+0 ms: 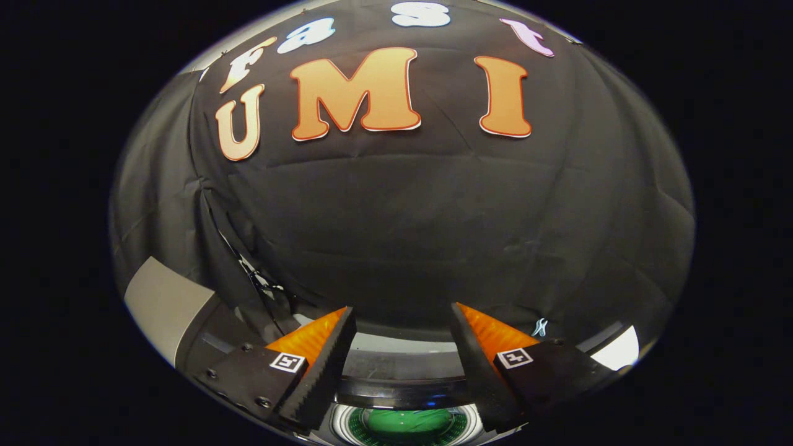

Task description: Put the clothes into the washing machine and then close the washing machine lid.

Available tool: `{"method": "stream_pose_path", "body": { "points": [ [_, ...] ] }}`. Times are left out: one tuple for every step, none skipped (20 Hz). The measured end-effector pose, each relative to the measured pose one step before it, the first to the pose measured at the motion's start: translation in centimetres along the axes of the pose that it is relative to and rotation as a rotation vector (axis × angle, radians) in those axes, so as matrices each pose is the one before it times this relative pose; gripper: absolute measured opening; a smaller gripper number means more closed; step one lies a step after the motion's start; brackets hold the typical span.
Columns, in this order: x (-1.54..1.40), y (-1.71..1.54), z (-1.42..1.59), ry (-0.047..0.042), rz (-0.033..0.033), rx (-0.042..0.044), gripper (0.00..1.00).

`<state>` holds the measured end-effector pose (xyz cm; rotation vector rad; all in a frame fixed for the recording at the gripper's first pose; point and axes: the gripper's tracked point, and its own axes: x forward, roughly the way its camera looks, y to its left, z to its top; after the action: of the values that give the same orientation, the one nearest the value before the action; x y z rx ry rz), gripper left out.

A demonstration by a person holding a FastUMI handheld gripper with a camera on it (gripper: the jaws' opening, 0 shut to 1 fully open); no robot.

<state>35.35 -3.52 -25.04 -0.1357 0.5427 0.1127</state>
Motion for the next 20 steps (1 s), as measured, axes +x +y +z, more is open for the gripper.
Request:
{"method": "stream_pose_path", "body": {
  "points": [
    [-0.755, 0.067, -0.477, -0.00154, -0.00009, -0.00074, 0.97],
    [-0.605, 0.058, -0.567, -0.00176, -0.00130, 0.00179, 0.97],
    [-0.812, 0.014, -0.590, 0.00047, -0.00111, 0.00205, 0.97],
    [-0.664, 0.014, -0.530, 0.00077, -0.00116, 0.00146, 0.97],
    [-0.455, 0.026, -0.404, 0.00270, -0.00155, 0.00192, 0.97],
    [-0.360, 0.025, -0.558, 0.00524, -0.00157, 0.00176, 0.97],
    [-0.672, -0.061, -0.715, 0.00761, -0.00112, 0.00267, 0.97],
    [-0.498, 0.064, -0.660, 0.00814, -0.00011, 0.00414, 0.97],
    [-0.448, -0.005, -0.664, 0.01079, 0.00143, 0.00478, 0.97],
    [-0.488, 0.088, -0.739, 0.01114, 0.00219, 0.00715, 0.97],
    [-0.479, -0.015, -0.754, 0.01345, 0.00278, 0.01118, 0.97],
    [-0.477, 0.001, -0.926, 0.01806, 0.00339, 0.01381, 0.97],
    [-0.520, -0.122, -1.158, 0.02278, 0.00523, 0.01718, 0.97],
    [-0.501, -0.038, -1.214, 0.01958, 0.00398, 0.02206, 0.97],
    [-0.133, -0.151, -0.583, 0.00779, 0.00301, 0.01810, 0.98],
    [-0.046, -0.247, -0.591, 0.00596, -0.00554, 0.00996, 0.98],
    [-0.222, -0.585, -0.657, 0.01015, -0.00848, 0.00419, 0.99],
    [-0.116, -0.255, -0.347, 0.00339, -0.00214, 0.00594, 0.99],
    [-0.257, -0.114, -0.029, 0.00040, -0.00102, 0.00358, 0.99],
    [-0.241, 0.008, 0.232, -0.00845, -0.00071, 0.00171, 0.99]
  ]
}}
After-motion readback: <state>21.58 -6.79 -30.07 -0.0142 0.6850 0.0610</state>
